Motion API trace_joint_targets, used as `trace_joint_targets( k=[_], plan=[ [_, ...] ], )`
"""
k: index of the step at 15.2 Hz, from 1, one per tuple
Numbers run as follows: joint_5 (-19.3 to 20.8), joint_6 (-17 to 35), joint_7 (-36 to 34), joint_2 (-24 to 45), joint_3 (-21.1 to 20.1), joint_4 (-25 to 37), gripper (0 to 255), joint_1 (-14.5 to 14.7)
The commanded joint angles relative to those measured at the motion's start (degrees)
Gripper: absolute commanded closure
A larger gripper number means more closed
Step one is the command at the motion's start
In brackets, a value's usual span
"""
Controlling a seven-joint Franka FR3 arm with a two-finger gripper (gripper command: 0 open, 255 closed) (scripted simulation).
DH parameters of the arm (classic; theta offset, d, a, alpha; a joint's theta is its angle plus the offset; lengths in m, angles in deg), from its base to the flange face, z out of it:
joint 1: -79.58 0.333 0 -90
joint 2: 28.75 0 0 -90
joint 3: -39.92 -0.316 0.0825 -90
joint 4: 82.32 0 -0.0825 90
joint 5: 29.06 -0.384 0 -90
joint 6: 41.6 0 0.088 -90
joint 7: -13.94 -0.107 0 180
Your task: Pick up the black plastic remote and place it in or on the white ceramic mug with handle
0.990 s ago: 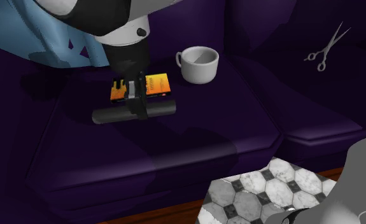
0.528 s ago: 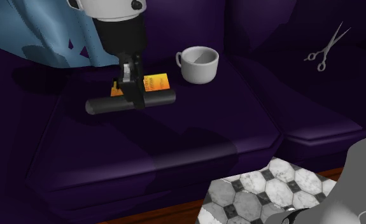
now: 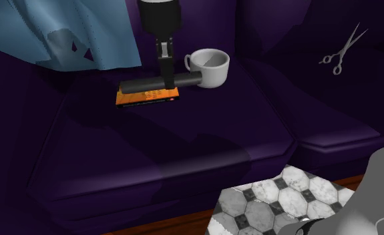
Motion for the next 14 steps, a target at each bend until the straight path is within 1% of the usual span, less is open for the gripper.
trace_joint_targets(
  k=[1,8,14],
  plan=[
    [0.2,-0.5,3.4,1.5,2.1,2.0,255,-1.2],
    [-1.1,-1.2,14.2,8.6,8.2,9.2,255,-5.0],
    [-4.7,-2.8,23.9,17.2,12.6,18.1,255,-9.2]
  ],
)
